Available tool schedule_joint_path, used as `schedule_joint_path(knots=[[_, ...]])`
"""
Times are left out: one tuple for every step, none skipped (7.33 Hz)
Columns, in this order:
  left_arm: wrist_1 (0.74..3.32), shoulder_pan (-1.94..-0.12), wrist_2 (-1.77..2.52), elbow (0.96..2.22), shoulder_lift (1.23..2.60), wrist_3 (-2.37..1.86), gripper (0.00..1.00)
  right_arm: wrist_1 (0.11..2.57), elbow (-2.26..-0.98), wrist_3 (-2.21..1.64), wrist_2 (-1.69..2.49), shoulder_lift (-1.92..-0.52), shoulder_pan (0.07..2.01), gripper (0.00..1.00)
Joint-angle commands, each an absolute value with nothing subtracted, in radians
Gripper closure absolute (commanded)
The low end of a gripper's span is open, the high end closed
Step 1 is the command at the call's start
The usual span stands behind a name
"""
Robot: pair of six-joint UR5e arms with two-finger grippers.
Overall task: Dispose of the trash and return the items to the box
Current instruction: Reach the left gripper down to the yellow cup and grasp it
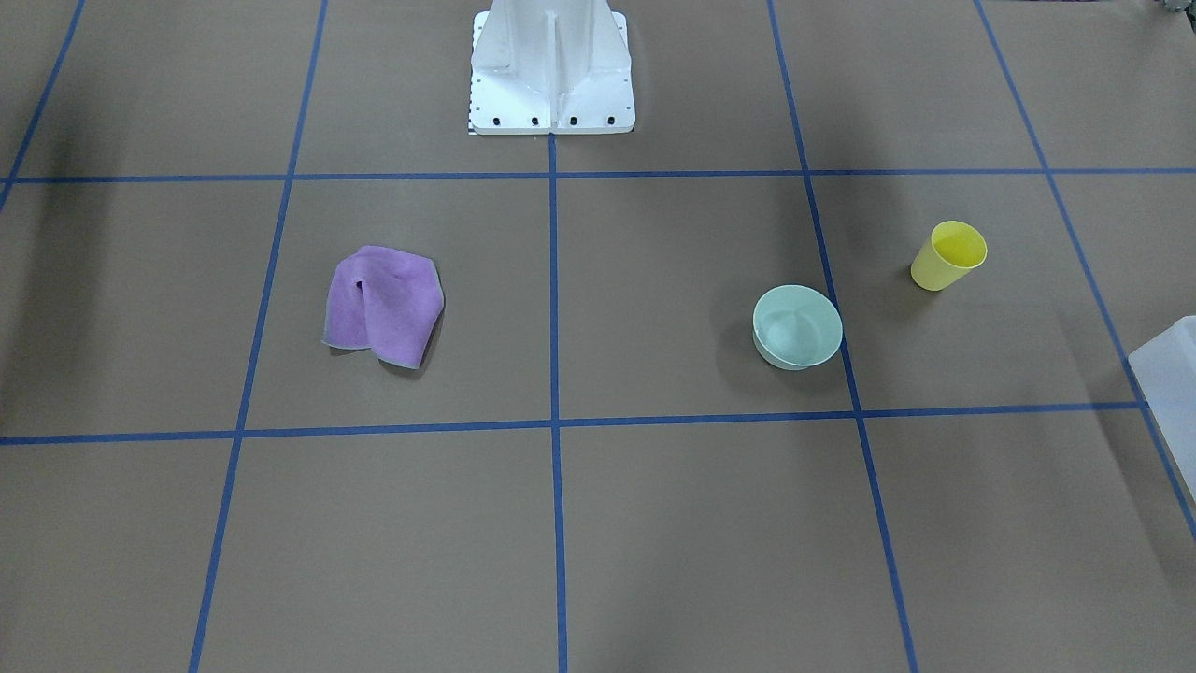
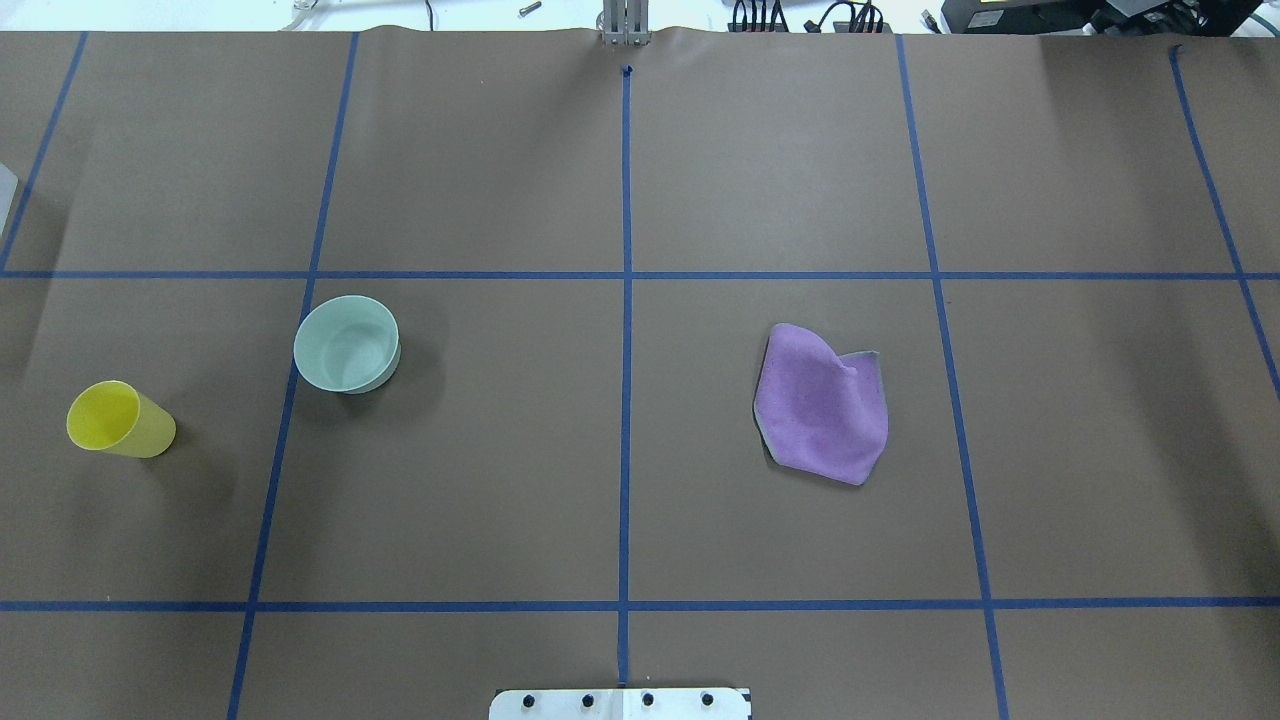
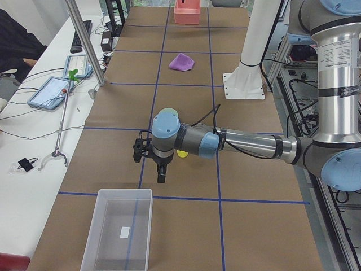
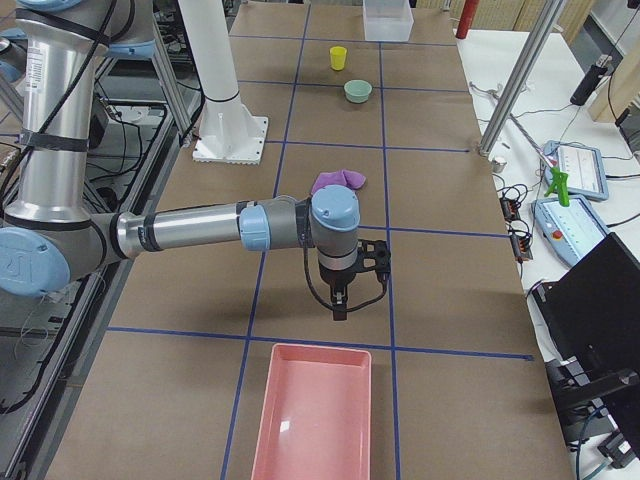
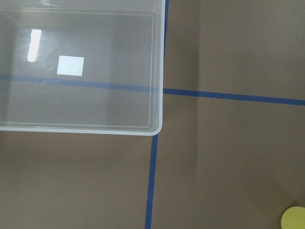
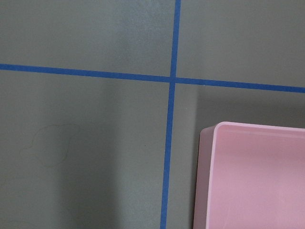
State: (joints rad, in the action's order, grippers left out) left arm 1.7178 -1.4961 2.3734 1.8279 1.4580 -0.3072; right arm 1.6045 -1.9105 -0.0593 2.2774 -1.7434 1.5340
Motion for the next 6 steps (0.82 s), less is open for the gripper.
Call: schedule_joint_path(knots=[[1.758,-1.36,2.381,1.882,1.491,-0.598,0.02,1.606,-1.91,-0.066,2.279,-1.743,1.534,0.0],[1.893,-1.248,2.331,1.882,1.483,-0.838,0.01,1.606,-1.907,-0.064,2.284,-1.741,1.532,0.0],[1.995,-1.15,2.253,1.881,1.459,-0.98,0.01,1.605,-1.905,-0.064,2.284,-1.741,1.532,0.0],[1.997,-1.087,2.202,1.879,1.459,-1.023,0.02,1.605,-1.904,-0.066,2.284,-1.741,1.534,0.0],[1.997,-1.068,2.186,1.873,1.459,-1.032,0.02,1.605,-1.904,-0.064,2.286,-1.741,1.534,0.0],[2.011,-1.045,2.189,1.841,1.459,-1.026,0.02,1.608,-1.904,-0.064,2.286,-1.741,1.534,0.0]])
